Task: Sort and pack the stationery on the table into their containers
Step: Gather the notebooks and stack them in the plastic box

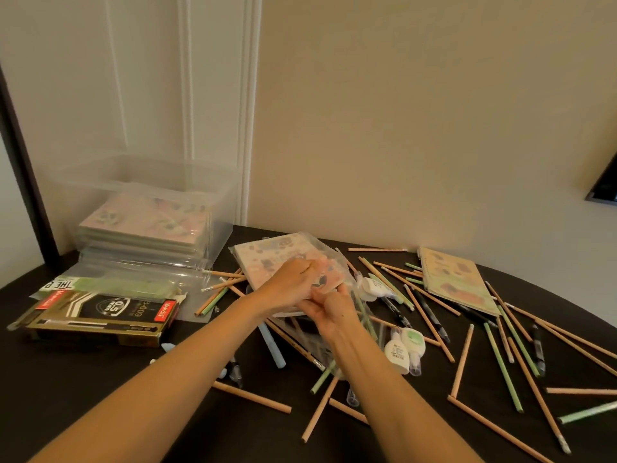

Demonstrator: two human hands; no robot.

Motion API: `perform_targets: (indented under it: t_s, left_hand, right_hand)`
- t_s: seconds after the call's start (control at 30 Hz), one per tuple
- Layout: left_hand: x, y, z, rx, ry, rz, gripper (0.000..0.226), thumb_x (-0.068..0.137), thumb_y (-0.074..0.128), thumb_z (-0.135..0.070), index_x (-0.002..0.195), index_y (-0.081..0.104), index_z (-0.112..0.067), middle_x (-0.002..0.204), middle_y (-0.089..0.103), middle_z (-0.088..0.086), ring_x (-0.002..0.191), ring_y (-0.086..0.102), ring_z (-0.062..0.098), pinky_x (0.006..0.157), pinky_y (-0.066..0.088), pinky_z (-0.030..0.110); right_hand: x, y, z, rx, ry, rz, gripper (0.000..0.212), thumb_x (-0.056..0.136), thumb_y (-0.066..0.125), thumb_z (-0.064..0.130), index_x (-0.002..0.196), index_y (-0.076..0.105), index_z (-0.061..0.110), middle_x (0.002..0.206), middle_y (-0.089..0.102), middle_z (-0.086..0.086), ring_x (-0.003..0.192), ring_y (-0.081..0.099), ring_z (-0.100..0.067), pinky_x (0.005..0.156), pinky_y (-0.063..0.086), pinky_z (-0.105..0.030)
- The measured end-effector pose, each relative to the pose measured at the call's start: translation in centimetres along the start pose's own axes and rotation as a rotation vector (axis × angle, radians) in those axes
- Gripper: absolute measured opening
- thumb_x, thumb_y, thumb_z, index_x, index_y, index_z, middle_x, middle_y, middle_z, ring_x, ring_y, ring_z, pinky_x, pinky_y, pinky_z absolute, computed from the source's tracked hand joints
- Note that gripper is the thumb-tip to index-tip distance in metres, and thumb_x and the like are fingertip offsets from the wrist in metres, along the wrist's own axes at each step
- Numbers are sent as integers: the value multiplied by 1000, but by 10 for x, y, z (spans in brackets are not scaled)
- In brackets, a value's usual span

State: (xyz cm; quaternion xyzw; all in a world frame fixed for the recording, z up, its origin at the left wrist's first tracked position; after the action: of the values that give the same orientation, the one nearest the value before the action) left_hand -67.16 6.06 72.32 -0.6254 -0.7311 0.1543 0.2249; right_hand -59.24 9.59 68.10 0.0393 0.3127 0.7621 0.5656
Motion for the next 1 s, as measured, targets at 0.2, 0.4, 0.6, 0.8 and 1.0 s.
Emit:
perform_targets:
  t_s: [0.2, 0.4, 0.6, 0.8, 1.0]
  left_hand:
    - [-4, -3, 1, -29, -54, 49, 42, 101, 29, -33, 120, 57, -9, 121, 58, 6, 105, 50, 13, 91, 36, 27]
    - [-6, 4, -1, 88, -194, 140, 43, 101, 29, -19, 133, 42, 8, 143, 40, 18, 125, 42, 30, 79, 38, 15]
    - [2, 9, 2, 207, -238, 85, 38, 99, 37, -28, 123, 56, -4, 122, 53, 3, 110, 48, 25, 84, 35, 28]
    - [26, 36, -30, 369, -61, -153, 31, 94, 39, -10, 111, 64, 0, 119, 60, 16, 109, 54, 27, 91, 40, 34]
    - [66, 110, -78, 255, 33, -117, 29, 93, 43, -13, 110, 66, -9, 117, 63, 9, 114, 54, 24, 94, 39, 28]
  right_hand:
    - [4, 0, -9, -121, 29, 9, 40, 96, 37, -7, 129, 42, 14, 110, 60, -17, 76, 65, -25, 60, 59, -38]
    - [-6, -8, -4, -439, 109, 19, 7, 95, 49, 4, 92, 56, 2, 77, 63, -13, 46, 63, -12, 45, 53, -19]
    - [-20, -37, 17, -526, 133, 123, 34, 91, 42, -12, 122, 49, -3, 113, 62, -19, 92, 63, -20, 75, 55, -26]
    - [-44, -86, 69, -512, 34, 160, 25, 93, 48, 1, 117, 56, 4, 104, 68, -15, 95, 68, -23, 81, 55, -29]
    - [-44, -157, 124, -564, -90, -146, 18, 94, 47, 1, 97, 61, 11, 93, 70, -13, 85, 69, -20, 74, 57, -28]
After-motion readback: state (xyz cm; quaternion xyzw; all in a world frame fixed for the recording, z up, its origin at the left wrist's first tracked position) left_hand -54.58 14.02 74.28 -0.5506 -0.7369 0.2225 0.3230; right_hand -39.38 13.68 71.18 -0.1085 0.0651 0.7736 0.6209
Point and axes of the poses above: each hand's wrist, its own x-axis towards the middle knuckle, its own y-axis out of the palm, z = x × y, the point moved 3 cm from there along x, towards the middle knuckle
